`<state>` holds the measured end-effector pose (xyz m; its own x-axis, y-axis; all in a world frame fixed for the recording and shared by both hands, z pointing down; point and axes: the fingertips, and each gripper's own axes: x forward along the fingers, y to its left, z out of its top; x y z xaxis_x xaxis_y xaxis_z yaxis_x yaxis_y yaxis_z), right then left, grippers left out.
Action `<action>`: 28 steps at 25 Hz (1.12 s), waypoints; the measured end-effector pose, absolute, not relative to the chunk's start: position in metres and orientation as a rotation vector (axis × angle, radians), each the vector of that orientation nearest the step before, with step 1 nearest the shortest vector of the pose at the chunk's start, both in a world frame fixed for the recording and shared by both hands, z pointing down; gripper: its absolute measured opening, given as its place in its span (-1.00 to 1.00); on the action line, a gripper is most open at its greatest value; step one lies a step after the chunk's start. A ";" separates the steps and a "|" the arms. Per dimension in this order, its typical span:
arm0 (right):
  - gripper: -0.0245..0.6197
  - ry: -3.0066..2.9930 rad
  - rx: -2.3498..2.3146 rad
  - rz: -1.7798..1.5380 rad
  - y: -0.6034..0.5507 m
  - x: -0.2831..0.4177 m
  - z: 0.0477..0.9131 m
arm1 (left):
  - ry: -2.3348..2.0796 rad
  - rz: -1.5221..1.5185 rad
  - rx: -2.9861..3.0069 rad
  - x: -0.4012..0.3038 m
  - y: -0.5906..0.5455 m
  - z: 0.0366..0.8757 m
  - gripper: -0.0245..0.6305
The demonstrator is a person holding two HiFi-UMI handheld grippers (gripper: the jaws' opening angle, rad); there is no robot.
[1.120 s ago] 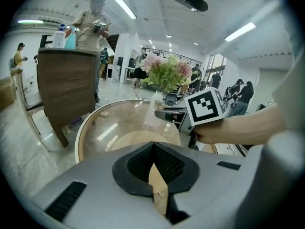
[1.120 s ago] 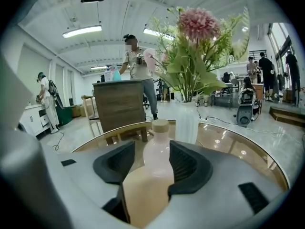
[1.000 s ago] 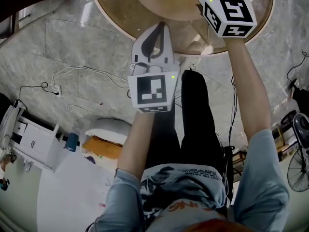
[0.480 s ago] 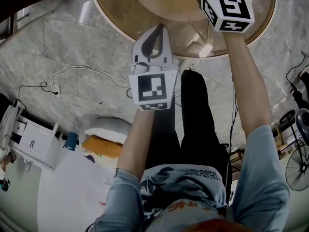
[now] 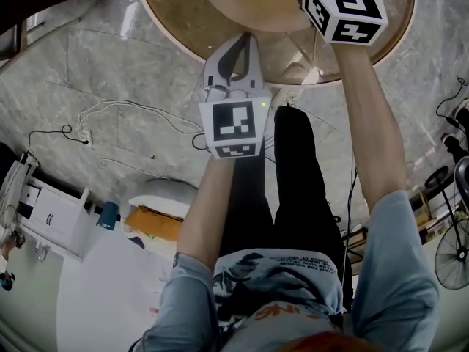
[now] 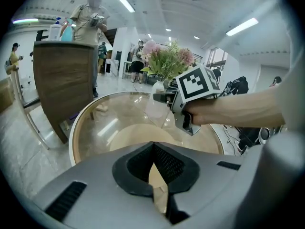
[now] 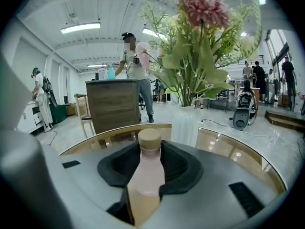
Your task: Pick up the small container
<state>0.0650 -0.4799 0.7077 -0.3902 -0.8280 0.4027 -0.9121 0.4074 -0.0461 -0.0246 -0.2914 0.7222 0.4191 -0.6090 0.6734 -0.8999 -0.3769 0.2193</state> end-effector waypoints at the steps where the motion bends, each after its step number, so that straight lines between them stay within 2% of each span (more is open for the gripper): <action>1: -0.47 -2.346 1.489 0.375 -0.478 0.064 0.708 | -1.271 0.674 2.104 -0.025 -0.288 0.724 -0.85; 16: -0.47 -2.303 1.449 0.468 -0.420 0.083 0.695 | -1.281 0.658 2.123 -0.015 -0.263 0.708 -0.85; 28: -0.47 -2.359 1.480 0.441 -0.369 0.109 0.592 | -1.332 0.545 2.176 0.017 -0.252 0.623 -0.85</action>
